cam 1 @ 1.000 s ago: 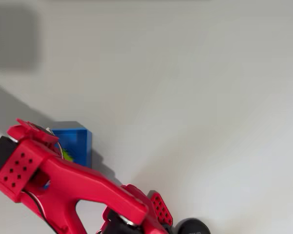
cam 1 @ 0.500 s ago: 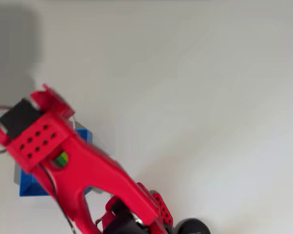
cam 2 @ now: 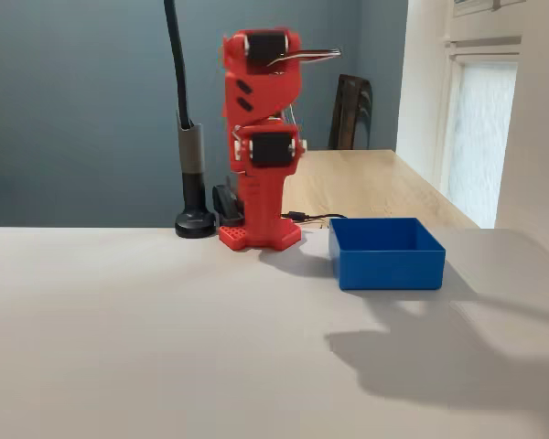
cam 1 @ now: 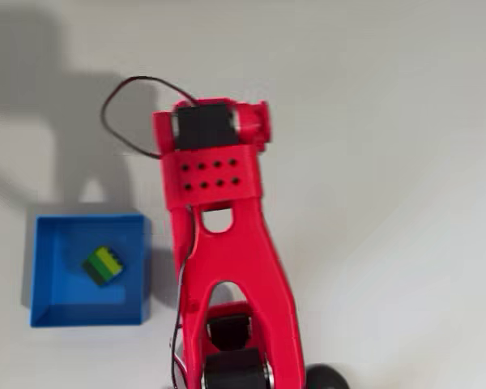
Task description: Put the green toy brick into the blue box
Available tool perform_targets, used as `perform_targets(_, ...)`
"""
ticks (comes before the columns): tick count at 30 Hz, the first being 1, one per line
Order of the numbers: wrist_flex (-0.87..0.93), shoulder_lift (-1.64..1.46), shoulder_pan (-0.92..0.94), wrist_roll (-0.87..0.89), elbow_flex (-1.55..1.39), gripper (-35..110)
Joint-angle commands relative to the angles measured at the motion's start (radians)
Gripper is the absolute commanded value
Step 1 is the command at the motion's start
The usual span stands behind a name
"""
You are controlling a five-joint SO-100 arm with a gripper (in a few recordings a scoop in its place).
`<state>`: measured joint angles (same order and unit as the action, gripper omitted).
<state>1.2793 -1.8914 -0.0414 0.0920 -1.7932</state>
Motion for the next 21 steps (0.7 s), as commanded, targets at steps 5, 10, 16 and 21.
perform_targets(5,-0.095,-0.115,0.077,0.012,-0.100,0)
perform_targets(10,-0.221,-0.325,0.071,-0.048,-0.348,0)
perform_targets(16,-0.287,-0.635,0.063,-0.094,-0.683,0)
perform_targets(21,-0.296,-0.877,0.041,-0.094,-0.907,0)
